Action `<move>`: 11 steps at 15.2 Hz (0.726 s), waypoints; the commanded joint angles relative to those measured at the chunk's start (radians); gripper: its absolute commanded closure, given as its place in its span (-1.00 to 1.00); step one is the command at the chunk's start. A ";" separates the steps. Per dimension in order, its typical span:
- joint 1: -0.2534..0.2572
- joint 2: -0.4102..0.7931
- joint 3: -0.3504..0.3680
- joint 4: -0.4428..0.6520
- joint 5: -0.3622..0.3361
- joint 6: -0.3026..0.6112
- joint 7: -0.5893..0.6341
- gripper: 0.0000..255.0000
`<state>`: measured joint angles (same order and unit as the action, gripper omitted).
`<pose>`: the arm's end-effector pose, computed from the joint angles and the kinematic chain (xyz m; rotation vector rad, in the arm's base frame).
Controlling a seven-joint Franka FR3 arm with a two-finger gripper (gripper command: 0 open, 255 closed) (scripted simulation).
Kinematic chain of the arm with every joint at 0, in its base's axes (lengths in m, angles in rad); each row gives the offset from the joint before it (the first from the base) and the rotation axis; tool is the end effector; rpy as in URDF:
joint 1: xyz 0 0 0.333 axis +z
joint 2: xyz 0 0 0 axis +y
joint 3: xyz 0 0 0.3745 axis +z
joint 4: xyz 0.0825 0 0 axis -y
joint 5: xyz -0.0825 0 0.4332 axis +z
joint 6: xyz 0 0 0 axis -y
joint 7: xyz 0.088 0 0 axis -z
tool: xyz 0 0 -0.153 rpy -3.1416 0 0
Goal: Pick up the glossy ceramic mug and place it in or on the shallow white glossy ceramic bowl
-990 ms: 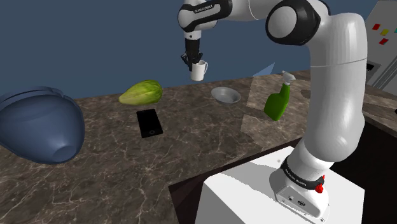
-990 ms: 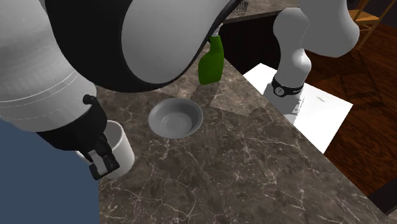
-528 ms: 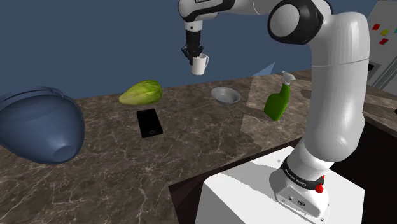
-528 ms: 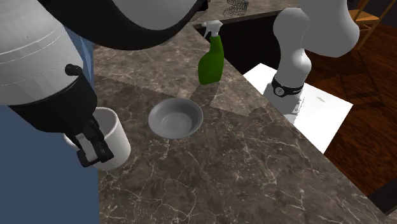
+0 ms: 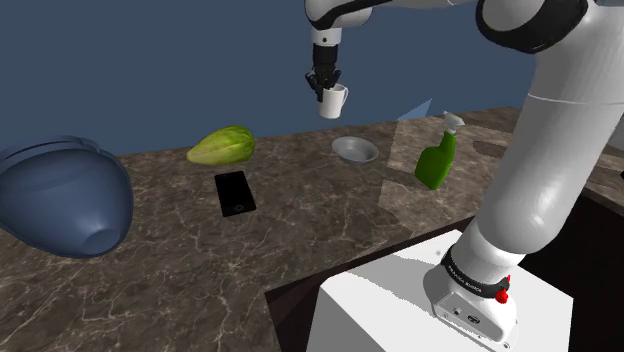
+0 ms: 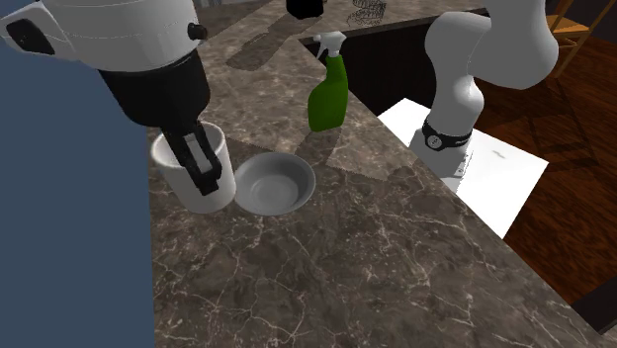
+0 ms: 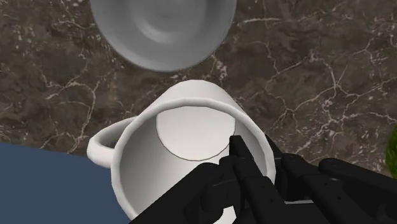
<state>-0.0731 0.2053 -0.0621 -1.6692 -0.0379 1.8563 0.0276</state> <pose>0.6739 -0.0936 0.4778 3.0848 -0.2327 -0.0316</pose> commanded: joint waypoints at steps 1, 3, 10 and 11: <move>-0.007 -0.084 -0.007 -0.112 -0.005 0.029 -0.013 1.00; -0.015 -0.160 -0.014 -0.203 -0.011 0.044 -0.026 1.00; -0.044 -0.396 -0.043 -0.450 -0.036 0.059 -0.072 1.00; -0.044 -0.394 -0.043 -0.461 -0.037 0.072 -0.071 1.00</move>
<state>-0.1158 -0.1749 -0.1037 -2.1094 -0.0726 1.9214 -0.0417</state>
